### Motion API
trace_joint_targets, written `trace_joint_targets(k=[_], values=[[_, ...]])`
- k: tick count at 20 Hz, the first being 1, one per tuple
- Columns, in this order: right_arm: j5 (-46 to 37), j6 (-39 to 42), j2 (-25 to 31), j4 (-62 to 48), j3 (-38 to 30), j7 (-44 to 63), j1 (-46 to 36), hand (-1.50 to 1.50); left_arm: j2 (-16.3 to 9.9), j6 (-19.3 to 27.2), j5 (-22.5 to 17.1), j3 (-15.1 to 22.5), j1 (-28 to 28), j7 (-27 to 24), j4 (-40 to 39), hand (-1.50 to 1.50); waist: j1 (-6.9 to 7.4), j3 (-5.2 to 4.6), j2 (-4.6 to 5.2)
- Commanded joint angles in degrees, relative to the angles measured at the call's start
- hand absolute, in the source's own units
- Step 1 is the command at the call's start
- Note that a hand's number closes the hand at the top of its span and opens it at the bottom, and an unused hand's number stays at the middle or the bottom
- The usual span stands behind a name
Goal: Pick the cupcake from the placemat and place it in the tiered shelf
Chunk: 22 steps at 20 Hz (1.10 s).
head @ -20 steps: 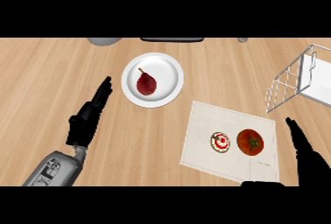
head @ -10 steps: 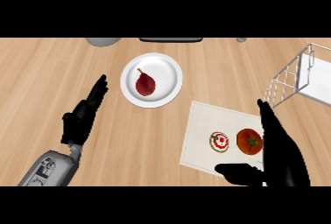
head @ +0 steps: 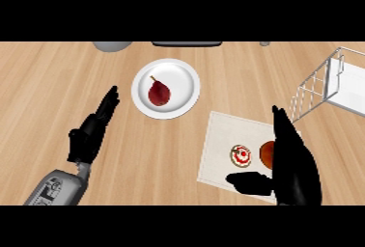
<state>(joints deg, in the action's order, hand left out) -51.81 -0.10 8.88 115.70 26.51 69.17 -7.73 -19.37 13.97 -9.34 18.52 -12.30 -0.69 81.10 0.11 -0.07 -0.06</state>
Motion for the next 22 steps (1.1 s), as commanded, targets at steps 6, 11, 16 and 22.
trace_joint_targets(k=[6, 11, 16, 22], values=[[-5.25, 5.50, -7.19, -1.17, -1.86, 8.07, 1.03, -1.50, 0.48, -2.62, -0.13, -1.79, 0.11, -0.20, 0.37, 0.00, -0.20, 0.04, -0.06], [-4.97, 6.13, -8.80, -6.51, -3.16, 9.32, -3.39, -1.50, 1.11, -1.29, 1.87, -1.58, 2.00, 0.43, 1.86, 0.00, 0.28, 0.05, -0.02], [-6.10, 0.43, -8.84, -12.51, -2.54, 5.86, -1.58, -1.50, 2.45, -1.27, 3.59, -0.97, 4.38, -1.01, 2.65, 0.00, 0.40, 0.07, 0.02], [-5.42, 6.47, -8.85, -7.71, -2.36, 8.35, -0.48, -1.50, 3.54, -2.25, 3.38, -3.87, -1.78, 3.10, 0.22, 0.00, -0.12, 0.06, -0.03]])
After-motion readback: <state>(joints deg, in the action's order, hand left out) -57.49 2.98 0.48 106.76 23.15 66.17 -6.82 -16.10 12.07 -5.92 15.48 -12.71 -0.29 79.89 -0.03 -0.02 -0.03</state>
